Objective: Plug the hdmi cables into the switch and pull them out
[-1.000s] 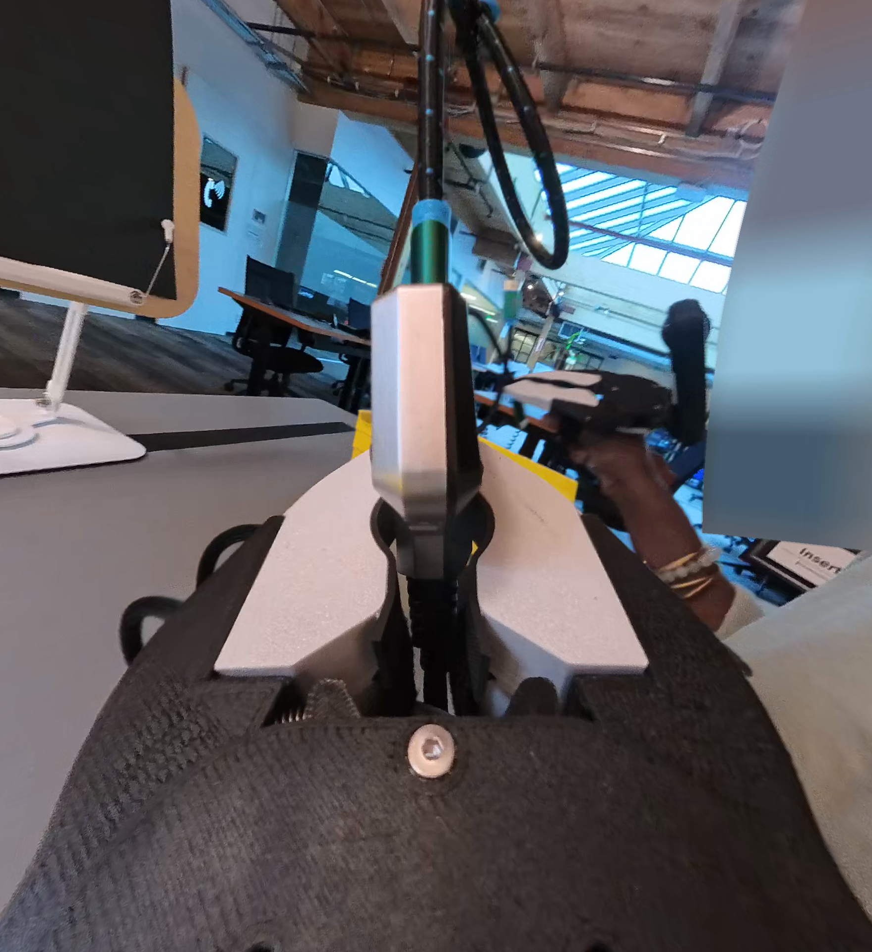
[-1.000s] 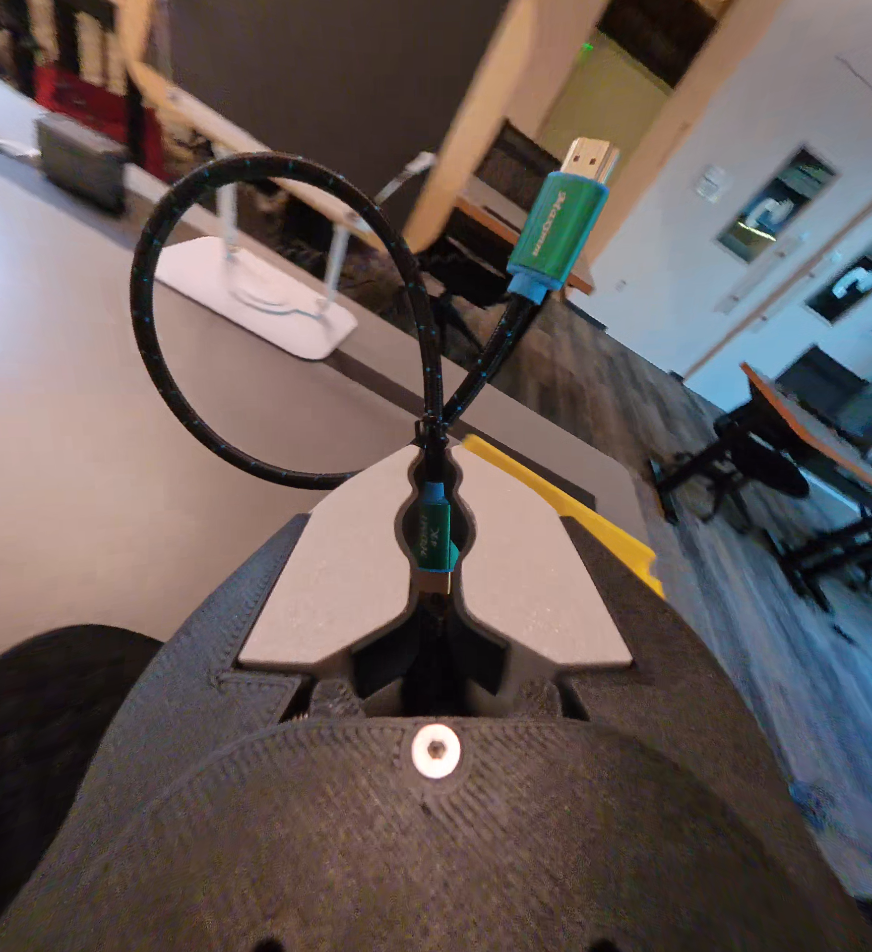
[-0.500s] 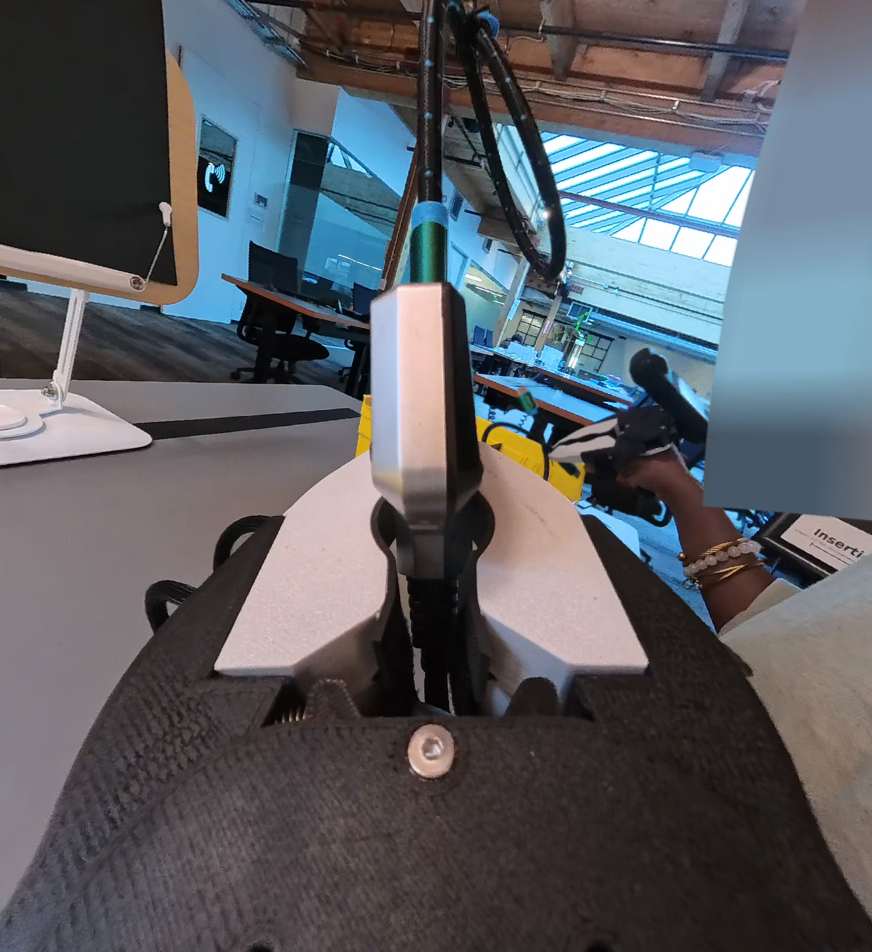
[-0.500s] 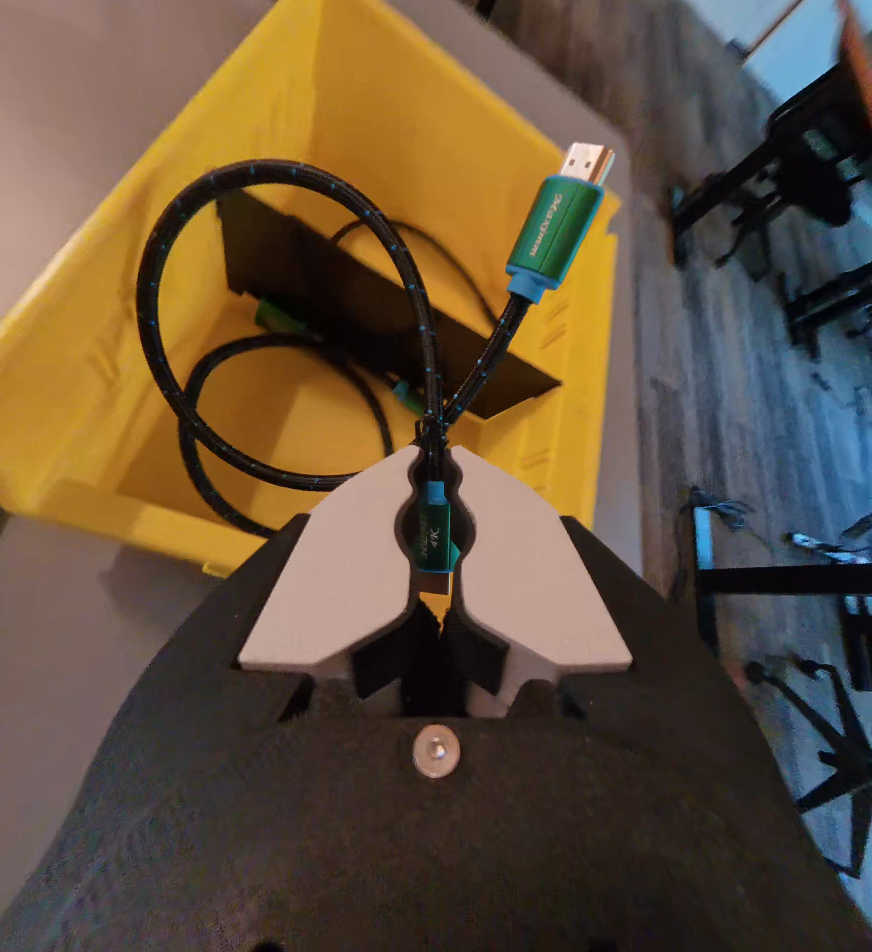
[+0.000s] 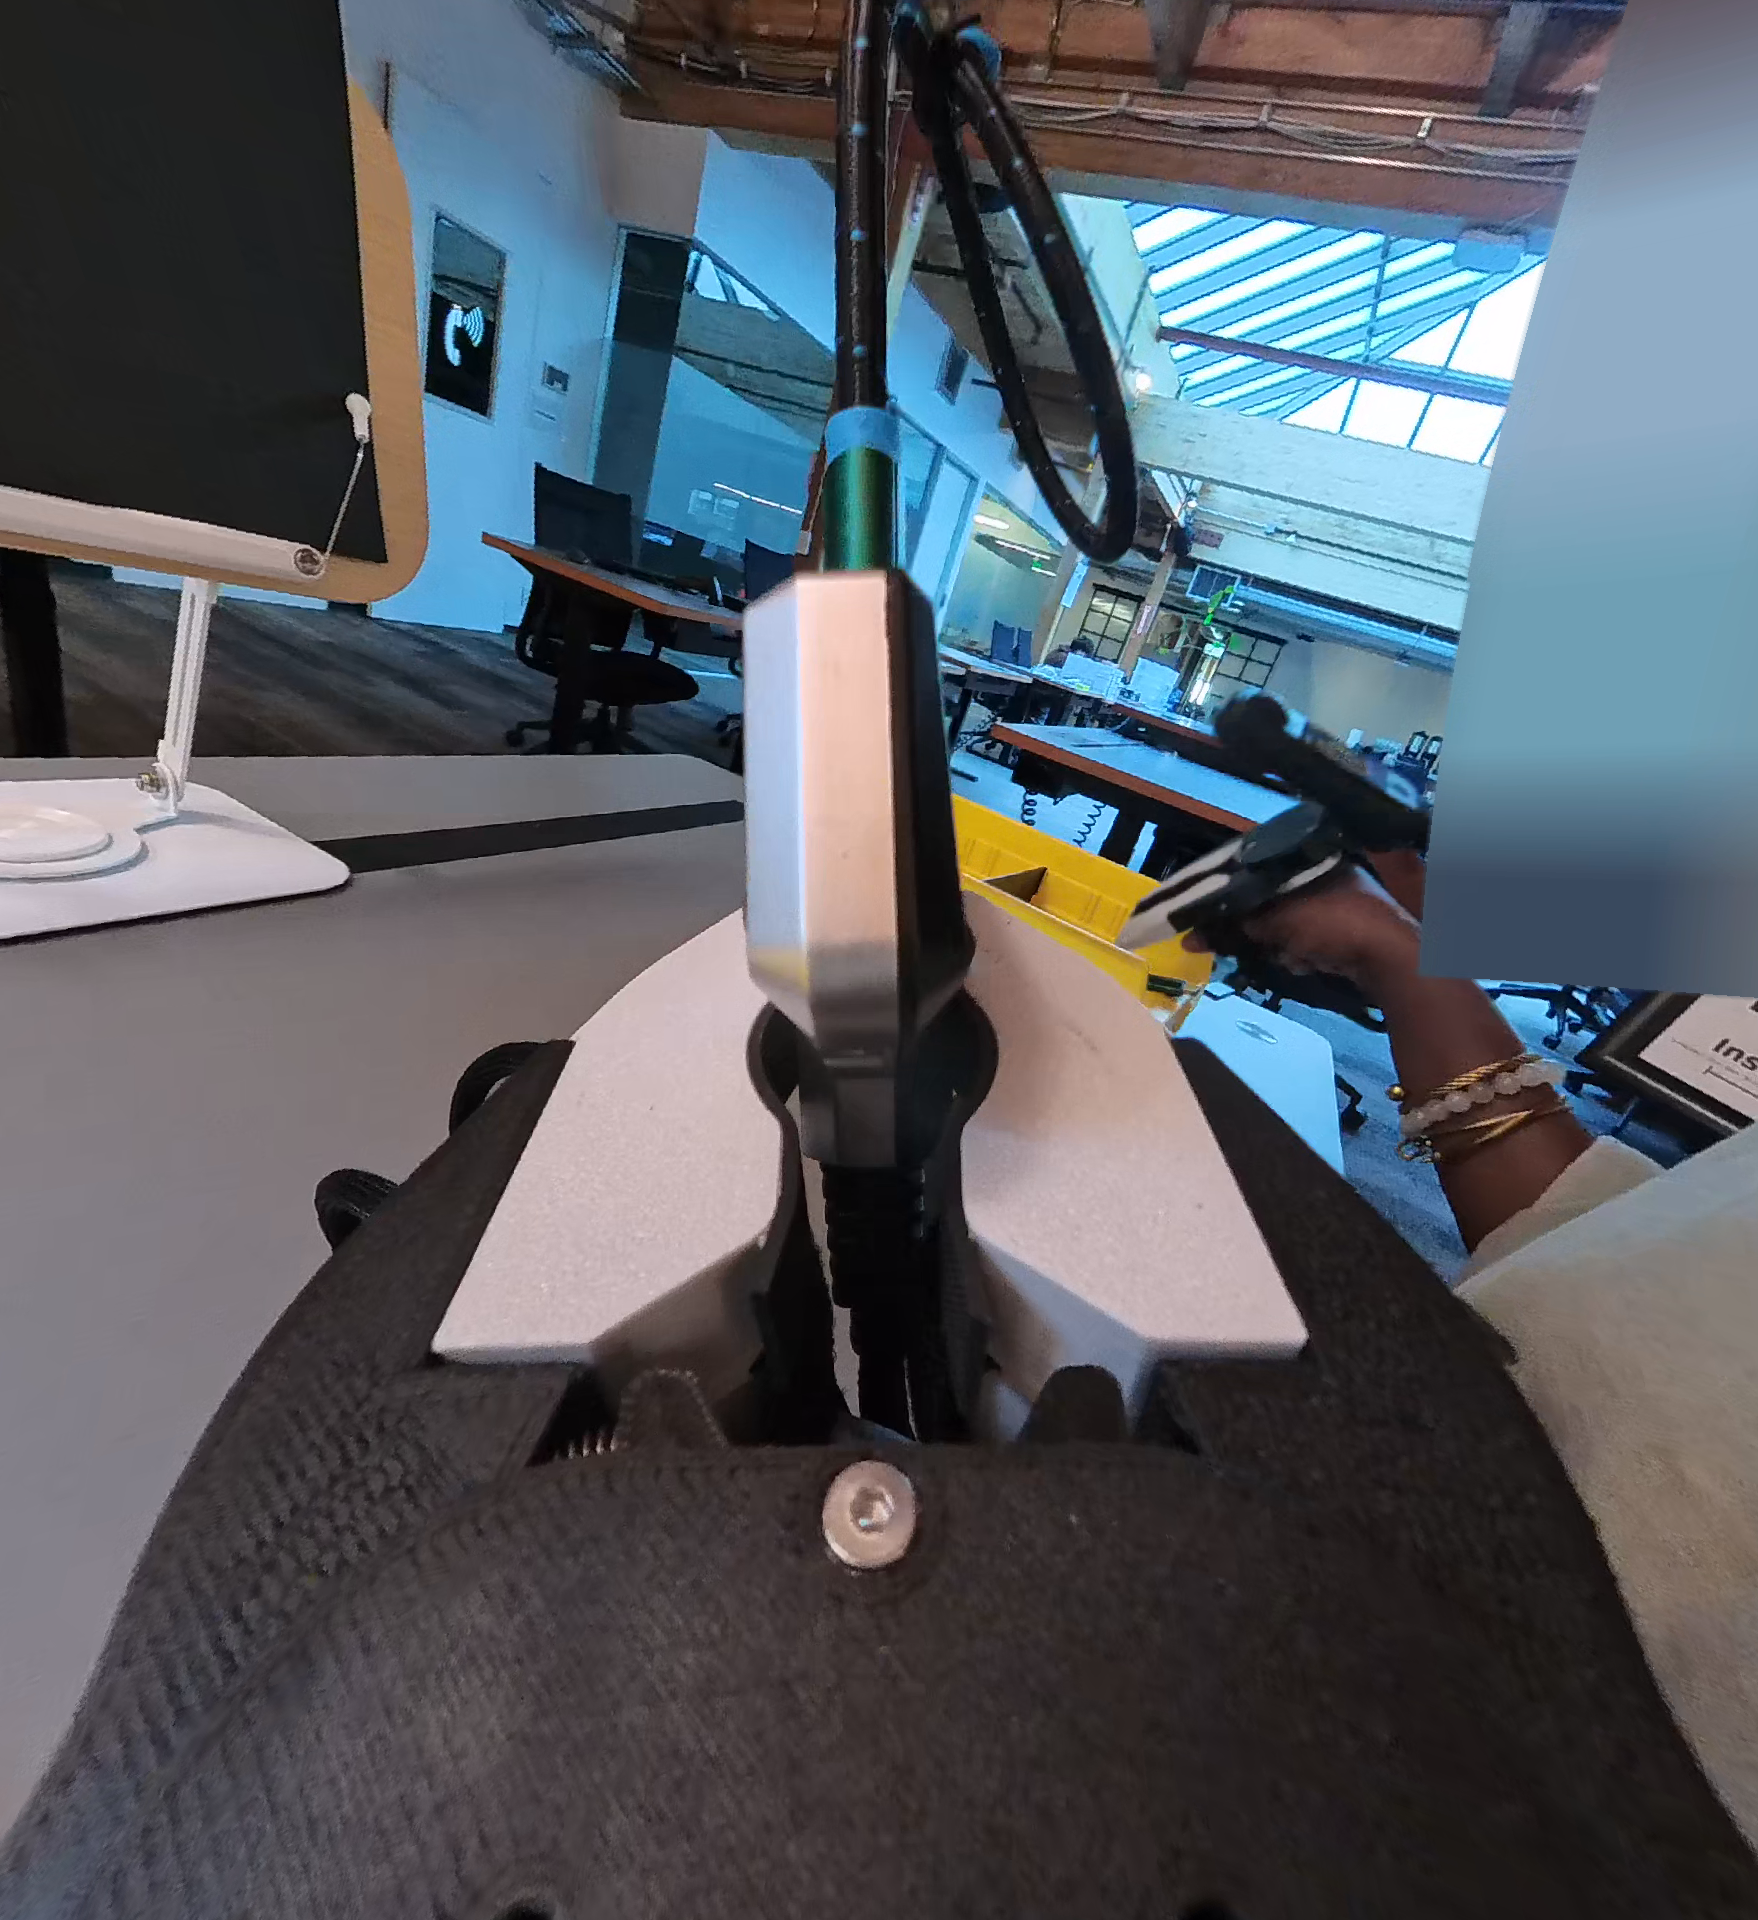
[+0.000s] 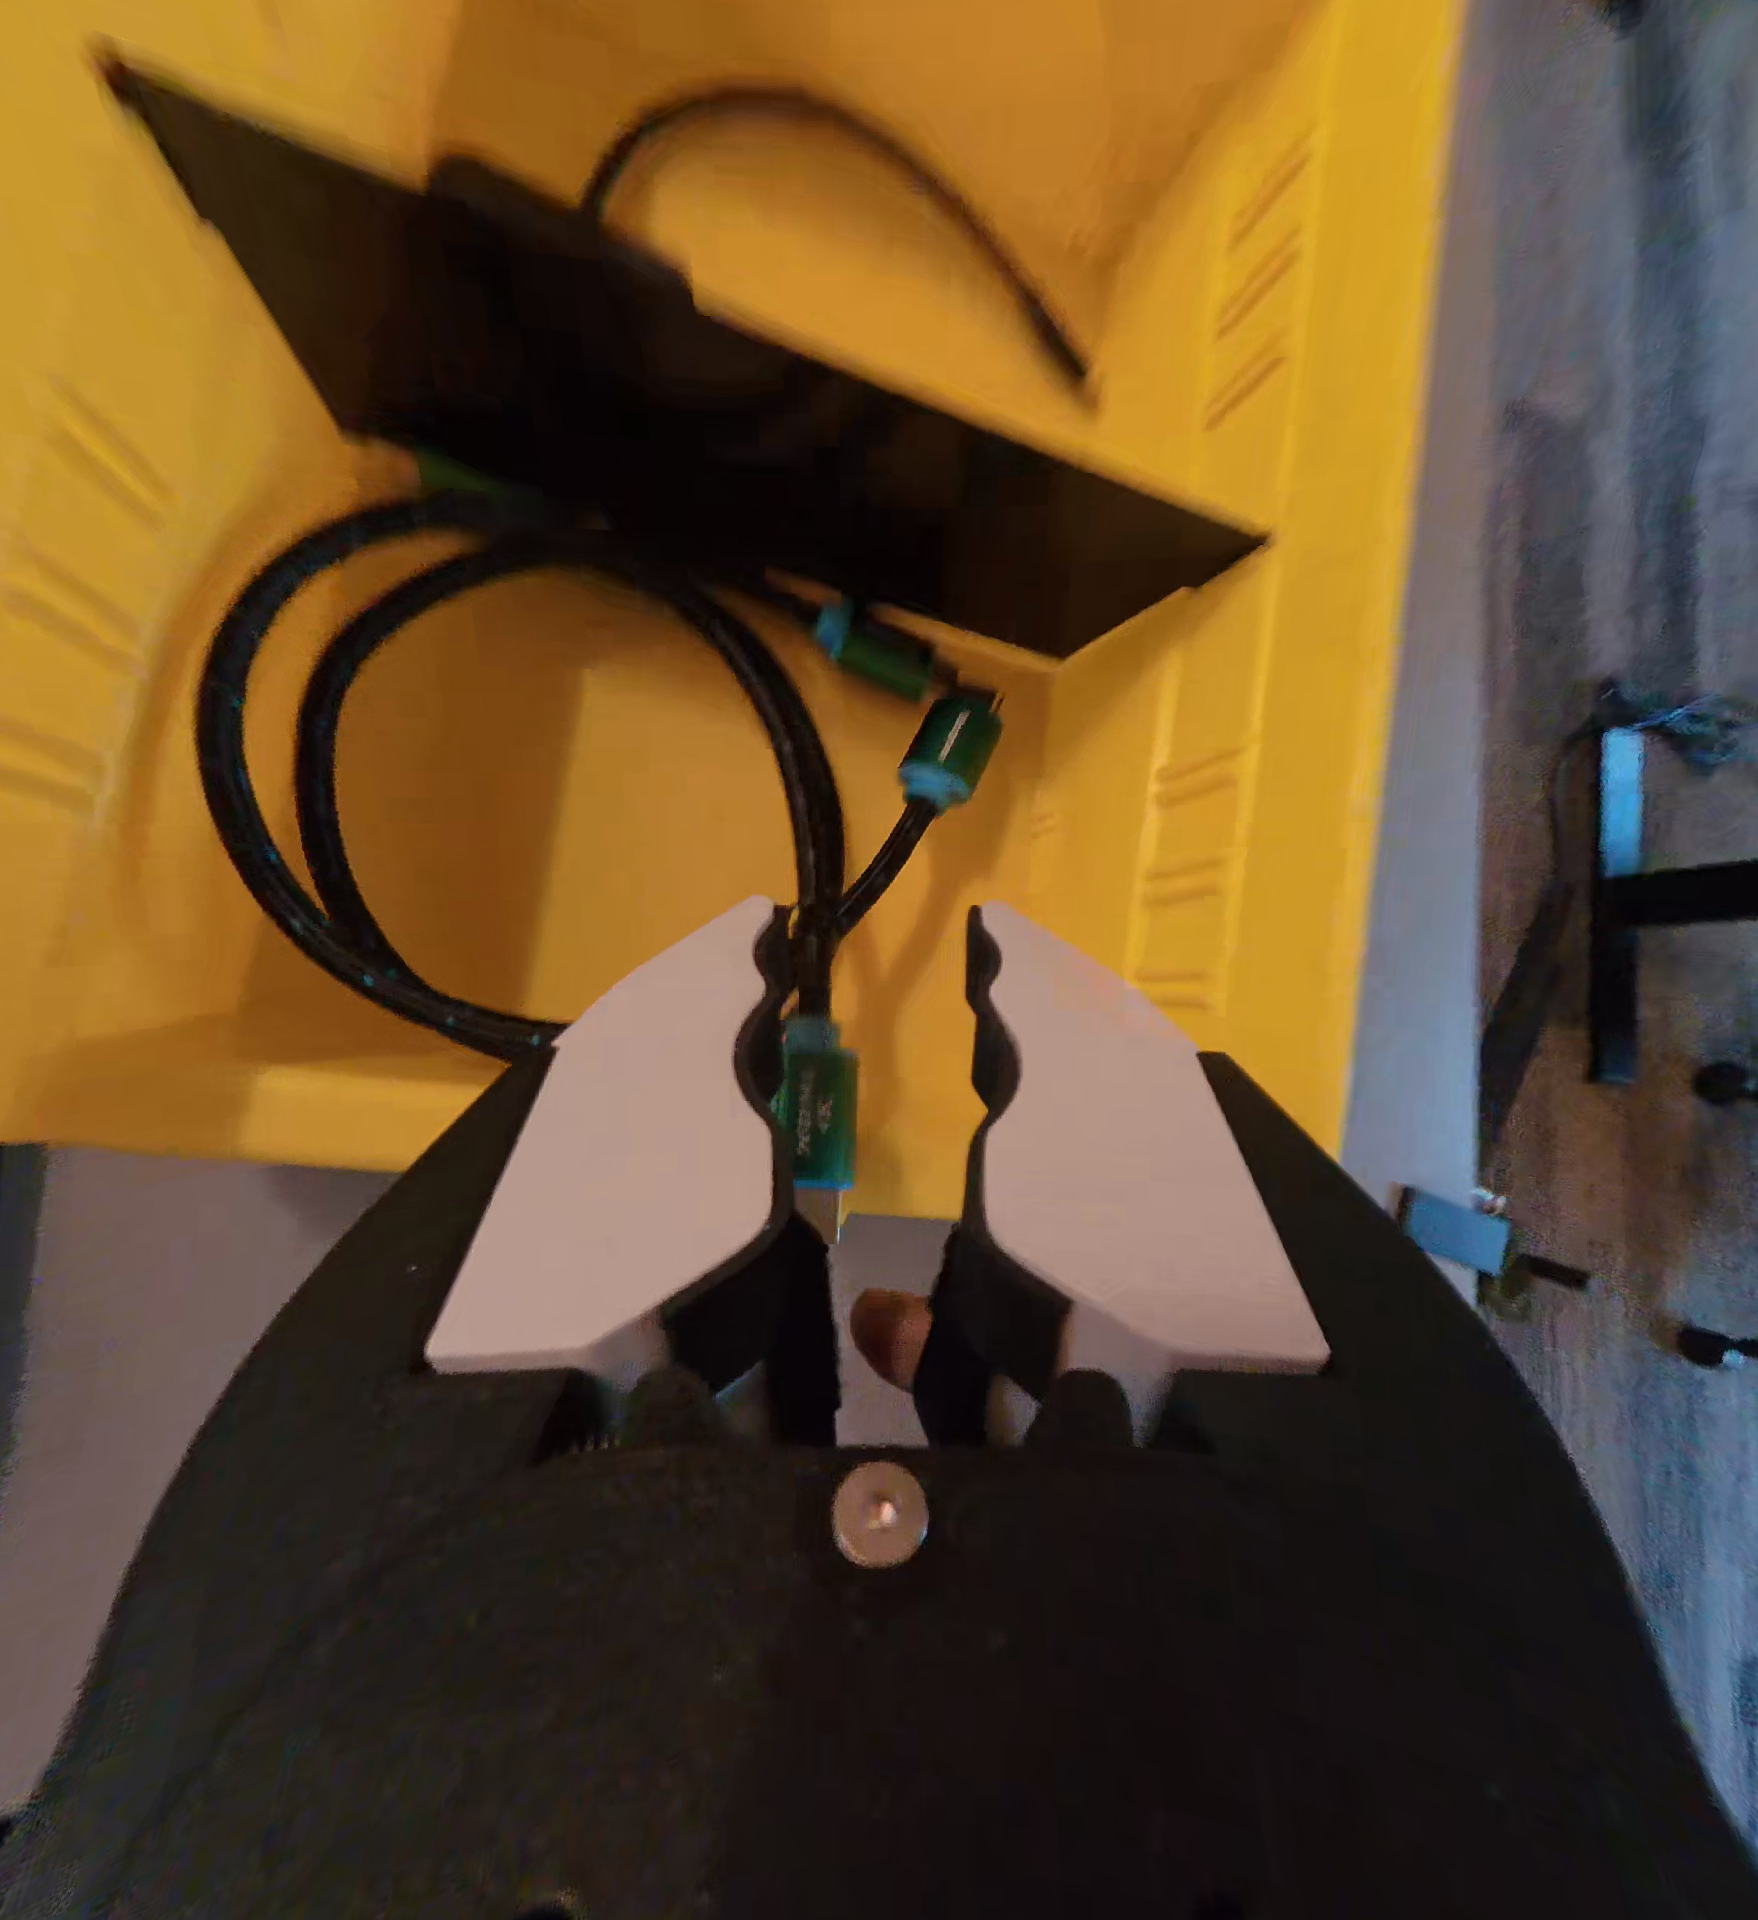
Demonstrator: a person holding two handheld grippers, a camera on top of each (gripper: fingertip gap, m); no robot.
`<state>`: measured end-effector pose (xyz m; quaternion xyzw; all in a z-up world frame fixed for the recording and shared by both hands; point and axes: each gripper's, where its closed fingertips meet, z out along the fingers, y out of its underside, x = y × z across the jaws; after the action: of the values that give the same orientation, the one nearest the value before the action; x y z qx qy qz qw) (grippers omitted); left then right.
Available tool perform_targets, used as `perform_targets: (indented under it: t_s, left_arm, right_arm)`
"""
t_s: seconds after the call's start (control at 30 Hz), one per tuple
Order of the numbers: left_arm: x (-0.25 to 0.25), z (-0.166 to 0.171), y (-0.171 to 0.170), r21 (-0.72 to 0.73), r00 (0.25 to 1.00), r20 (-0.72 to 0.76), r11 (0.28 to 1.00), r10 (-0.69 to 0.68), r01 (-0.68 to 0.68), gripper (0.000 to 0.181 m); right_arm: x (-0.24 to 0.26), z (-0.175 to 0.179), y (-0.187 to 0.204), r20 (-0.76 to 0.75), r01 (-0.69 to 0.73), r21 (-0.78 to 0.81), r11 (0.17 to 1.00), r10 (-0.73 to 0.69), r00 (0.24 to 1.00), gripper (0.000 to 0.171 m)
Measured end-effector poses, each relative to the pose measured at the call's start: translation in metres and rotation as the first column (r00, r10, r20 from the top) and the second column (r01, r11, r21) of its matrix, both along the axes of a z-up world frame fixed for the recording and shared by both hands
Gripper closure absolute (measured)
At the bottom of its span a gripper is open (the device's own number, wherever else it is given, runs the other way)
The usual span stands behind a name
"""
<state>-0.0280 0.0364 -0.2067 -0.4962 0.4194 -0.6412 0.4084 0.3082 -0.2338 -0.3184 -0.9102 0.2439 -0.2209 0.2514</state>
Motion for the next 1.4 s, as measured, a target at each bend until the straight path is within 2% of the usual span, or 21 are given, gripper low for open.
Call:
perform_targets:
  t_s: [0.07, 0.1, 0.13, 0.17, 0.2, 0.27, 0.3, 0.33, 0.37, 0.4, 0.47, 0.57, 0.63, 0.67, 0.7, 0.73, 0.8, 0.93, 1.07, 1.17, 1.4]
  left_arm:
    - [0.002, -0.001, 0.001, 0.003, 1.0, -0.008, 1.0, 0.007, -0.006, 0.159]
    - [0.003, -0.001, 0.001, 0.0, 1.0, -0.009, 1.0, 0.012, -0.012, 0.159]
    - [0.004, -0.001, 0.002, -0.003, 1.0, -0.011, 1.0, 0.022, -0.022, 0.158]
    - [0.006, -0.002, 0.004, -0.001, 0.999, -0.016, 0.999, 0.04, -0.04, 0.158]
    - [0.007, -0.002, 0.005, 0.013, 0.998, -0.023, 0.998, 0.066, -0.066, 0.159]
    - [0.011, -0.003, 0.008, 0.062, 0.99, -0.04, 0.989, 0.133, -0.131, 0.159]
    - [0.014, -0.003, 0.008, 0.093, 0.985, -0.046, 0.982, 0.168, -0.164, 0.158]
    - [0.016, -0.004, 0.007, 0.13, 0.978, -0.051, 0.972, 0.204, -0.196, 0.158]
    - [0.019, -0.004, 0.007, 0.175, 0.97, -0.053, 0.958, 0.239, -0.227, 0.158]
    - [0.021, -0.005, 0.006, 0.227, 0.96, -0.056, 0.94, 0.275, -0.256, 0.158]
    - [0.026, -0.007, 0.004, 0.333, 0.937, -0.063, 0.892, 0.343, -0.304, 0.159]
    - [0.032, -0.012, 0.0, 0.482, 0.907, -0.06, 0.808, 0.418, -0.34, 0.159]
    - [0.035, -0.015, -0.004, 0.548, 0.897, -0.047, 0.762, 0.439, -0.344, 0.159]
    - [0.036, -0.016, -0.005, 0.571, 0.894, -0.042, 0.745, 0.447, -0.346, 0.159]
    - [0.038, -0.017, -0.006, 0.588, 0.891, -0.04, 0.731, 0.453, -0.345, 0.159]
    - [0.039, -0.019, -0.005, 0.596, 0.887, -0.048, 0.726, 0.459, -0.344, 0.159]
    - [0.041, -0.022, -0.007, 0.615, 0.896, -0.06, 0.724, 0.44, -0.314, 0.158]
    - [0.043, -0.008, -0.013, 0.623, 0.908, 0.0, 0.71, 0.419, -0.328, 0.14]
    - [0.048, -0.012, -0.017, 0.624, 0.921, -0.024, 0.725, 0.389, -0.29, 0.156]
    - [0.049, -0.012, -0.02, 0.602, 0.921, -0.049, 0.747, 0.387, -0.282, 0.157]
    - [0.054, -0.008, -0.033, 0.555, 0.935, -0.071, 0.793, 0.347, -0.252, 0.158]
  right_arm:
    - [-0.004, 0.027, 0.017, 0.088, -0.05, 0.119, 0.992, 0.04, 0.995, 0.14]
    - [-0.015, 0.044, 0.034, 0.122, -0.123, 0.225, 0.967, 0.097, 0.988, 0.142]
    - [-0.033, 0.064, 0.056, 0.143, -0.218, 0.36, 0.907, 0.177, 0.974, 0.144]
    - [-0.058, 0.085, 0.08, 0.156, -0.319, 0.503, 0.803, 0.279, 0.948, 0.146]
    - [-0.09, 0.105, 0.103, 0.166, -0.408, 0.634, 0.657, 0.4, 0.901, 0.151]
    - [-0.165, 0.138, 0.137, 0.175, -0.47, 0.832, 0.294, 0.665, 0.726, 0.158]
    - [-0.201, 0.15, 0.148, 0.173, -0.42, 0.898, 0.132, 0.771, 0.612, 0.158]
    - [-0.23, 0.157, 0.16, 0.16, -0.338, 0.94, 0.033, 0.837, 0.524, 0.151]
    - [-0.251, 0.156, 0.176, 0.136, -0.28, 0.96, 0.003, 0.869, 0.475, 0.145]
    - [-0.267, 0.15, 0.193, 0.123, -0.273, 0.962, 0.011, 0.876, 0.467, 0.139]
    - [-0.285, 0.137, 0.226, 0.139, -0.345, 0.937, 0.061, 0.84, 0.524, 0.127]
    - [-0.29, 0.16, 0.246, 0.216, -0.306, 0.952, -0.031, 0.776, 0.593, 0.132]
    - [-0.286, 0.172, 0.252, 0.204, -0.248, 0.967, -0.063, 0.773, 0.601, 0.132]
    - [-0.284, 0.175, 0.254, 0.194, -0.23, 0.971, -0.067, 0.782, 0.593, 0.136]
    - [-0.285, 0.177, 0.254, 0.202, -0.228, 0.97, -0.083, 0.795, 0.572, 0.154]
    - [-0.286, 0.177, 0.254, 0.213, -0.235, 0.967, -0.095, 0.807, 0.55, 0.162]
    - [-0.283, 0.173, 0.254, 0.218, -0.258, 0.963, -0.083, 0.801, 0.557, 0.164]
    - [-0.285, 0.168, 0.25, 0.226, -0.267, 0.96, -0.088, 0.808, 0.544, 0.164]
    - [-0.283, 0.17, 0.248, 0.246, -0.278, 0.955, -0.102, 0.795, 0.554, 0.165]
    - [-0.278, 0.17, 0.245, 0.289, -0.336, 0.937, -0.098, 0.758, 0.585, 0.165]
    - [-0.27, 0.178, 0.235, 0.301, -0.32, 0.94, -0.121, 0.737, 0.606, 0.165]
